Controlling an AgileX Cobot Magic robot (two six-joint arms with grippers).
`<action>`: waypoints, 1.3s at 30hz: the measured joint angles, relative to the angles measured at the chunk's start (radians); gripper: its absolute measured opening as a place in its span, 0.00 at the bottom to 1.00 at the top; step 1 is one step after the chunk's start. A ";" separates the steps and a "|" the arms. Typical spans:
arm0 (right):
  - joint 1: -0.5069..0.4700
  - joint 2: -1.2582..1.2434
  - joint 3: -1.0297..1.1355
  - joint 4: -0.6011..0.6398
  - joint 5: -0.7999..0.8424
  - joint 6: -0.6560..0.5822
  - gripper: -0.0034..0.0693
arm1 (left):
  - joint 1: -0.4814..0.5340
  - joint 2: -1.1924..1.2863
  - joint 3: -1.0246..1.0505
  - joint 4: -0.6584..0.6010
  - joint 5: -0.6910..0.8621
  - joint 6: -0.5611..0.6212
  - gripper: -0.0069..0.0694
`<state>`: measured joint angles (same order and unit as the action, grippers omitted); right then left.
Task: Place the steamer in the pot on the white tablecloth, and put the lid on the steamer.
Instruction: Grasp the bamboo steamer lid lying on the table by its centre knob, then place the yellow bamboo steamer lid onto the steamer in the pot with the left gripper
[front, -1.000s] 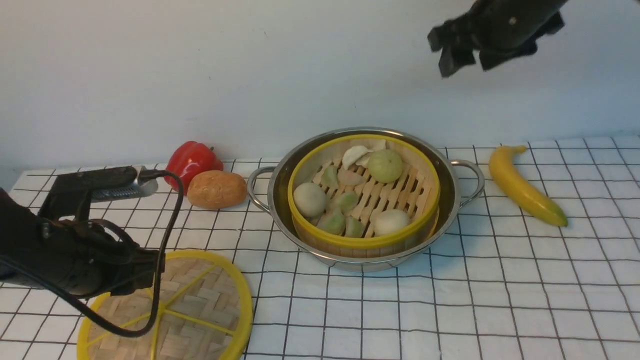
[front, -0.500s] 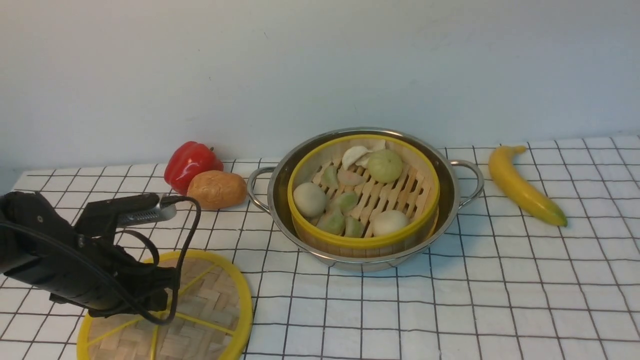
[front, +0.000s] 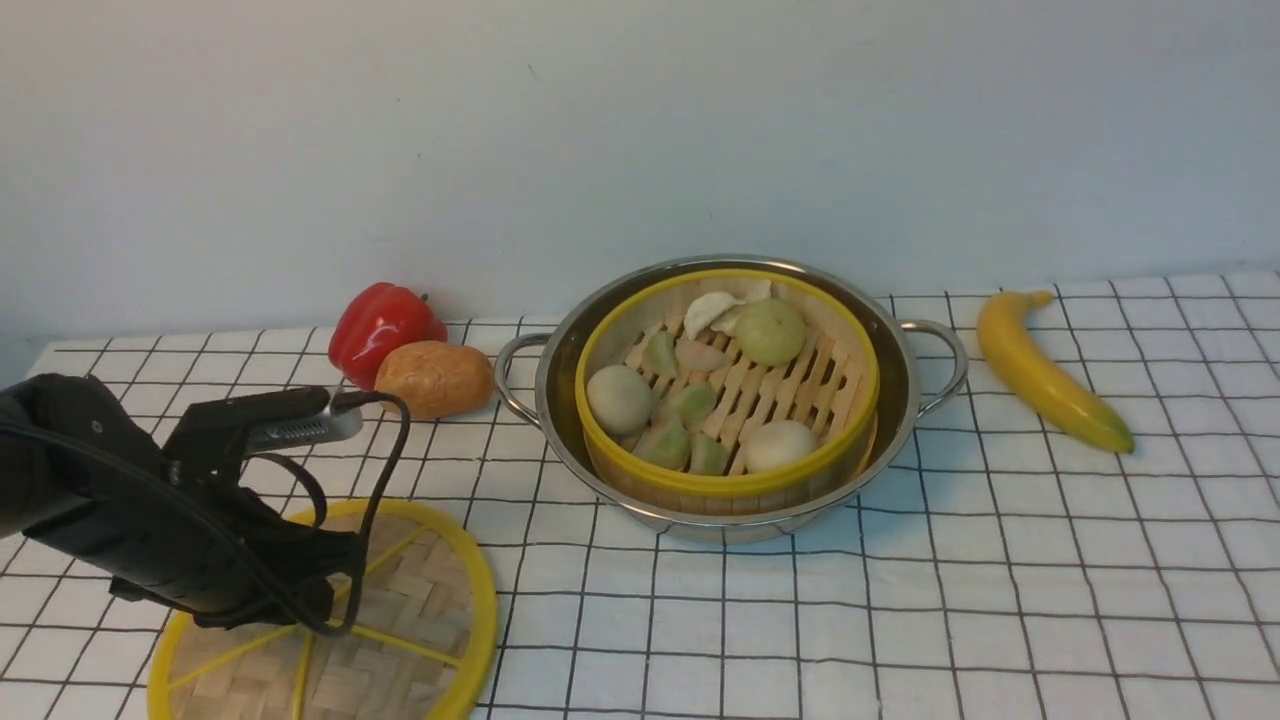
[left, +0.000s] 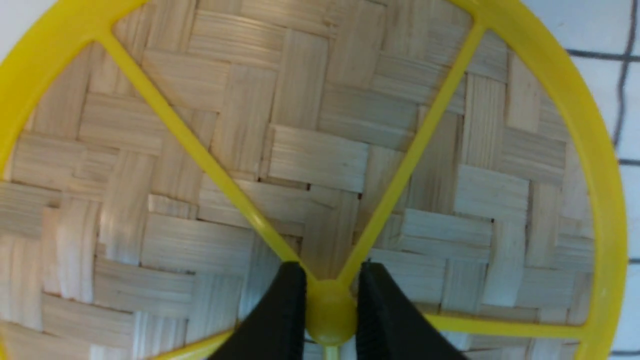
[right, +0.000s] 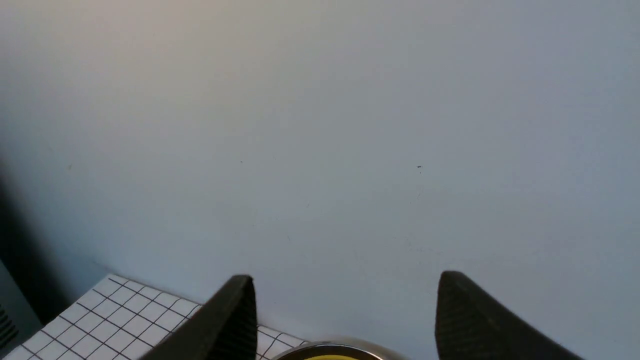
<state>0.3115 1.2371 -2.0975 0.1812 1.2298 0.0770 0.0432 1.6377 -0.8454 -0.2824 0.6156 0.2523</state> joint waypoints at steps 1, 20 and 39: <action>0.000 -0.004 0.009 0.000 0.000 0.000 0.69 | 0.000 -0.005 -0.014 0.024 0.020 -0.006 0.24; 0.000 -0.221 0.333 -0.004 0.005 -0.001 0.69 | -0.348 0.107 -0.743 0.195 0.304 -0.156 0.24; 0.000 -0.322 0.378 -0.003 0.005 0.040 0.69 | -0.592 0.560 -1.233 0.340 0.431 -0.189 0.24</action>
<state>0.3115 0.9154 -1.7197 0.1781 1.2350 0.1173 -0.5489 2.1974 -2.0789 0.0571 1.0466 0.0637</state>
